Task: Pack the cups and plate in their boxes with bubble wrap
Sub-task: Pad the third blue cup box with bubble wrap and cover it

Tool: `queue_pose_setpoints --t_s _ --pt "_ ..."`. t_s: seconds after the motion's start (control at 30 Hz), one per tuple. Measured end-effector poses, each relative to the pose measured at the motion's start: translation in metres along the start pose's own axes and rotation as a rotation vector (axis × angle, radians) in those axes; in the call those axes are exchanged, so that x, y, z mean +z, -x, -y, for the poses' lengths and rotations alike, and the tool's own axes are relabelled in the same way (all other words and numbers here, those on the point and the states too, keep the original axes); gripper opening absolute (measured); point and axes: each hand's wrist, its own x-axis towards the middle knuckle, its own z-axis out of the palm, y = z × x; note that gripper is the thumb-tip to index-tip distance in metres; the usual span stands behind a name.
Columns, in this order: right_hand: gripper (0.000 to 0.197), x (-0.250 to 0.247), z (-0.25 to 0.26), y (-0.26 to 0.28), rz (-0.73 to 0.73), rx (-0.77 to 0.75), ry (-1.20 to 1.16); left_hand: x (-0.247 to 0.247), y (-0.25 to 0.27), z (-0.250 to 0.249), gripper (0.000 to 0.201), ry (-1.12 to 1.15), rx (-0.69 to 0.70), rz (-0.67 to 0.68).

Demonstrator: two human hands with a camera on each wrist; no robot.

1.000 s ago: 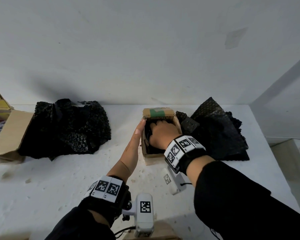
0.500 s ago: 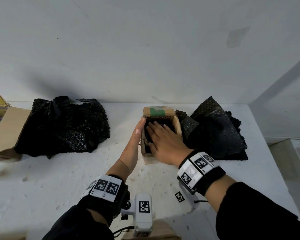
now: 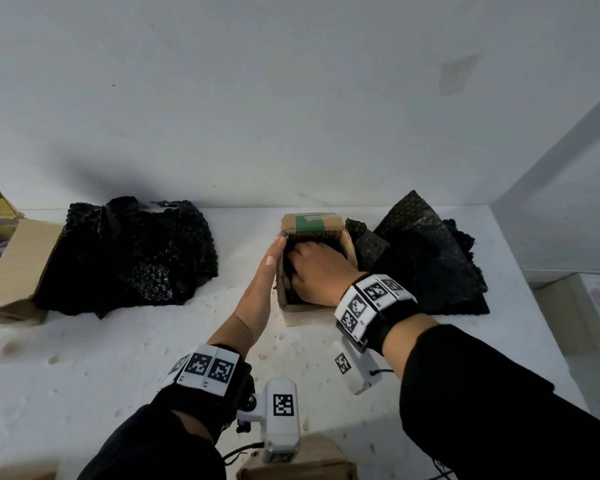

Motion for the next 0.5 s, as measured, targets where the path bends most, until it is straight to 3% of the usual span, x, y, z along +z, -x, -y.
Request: queue_pose_setpoints --t_s 0.17,0.27,0.37,0.5 --pt "0.038 -0.002 -0.018 0.043 -0.427 -0.154 -0.129 0.006 -0.003 -0.006 0.043 0.008 0.008 -0.089" --pt "0.048 -0.008 -0.034 0.061 -0.630 -0.075 -0.081 0.012 -0.010 -0.007 0.043 -0.104 -0.047 -0.198" --pt "0.055 -0.009 -0.052 0.076 -0.690 0.068 -0.081 0.023 -0.016 -0.018 0.043 -0.641 -0.012 -0.297" --pt "0.068 -0.001 -0.075 0.088 -0.584 0.201 -0.122 0.056 -0.017 -0.044 0.057 -0.948 0.205 -0.230"
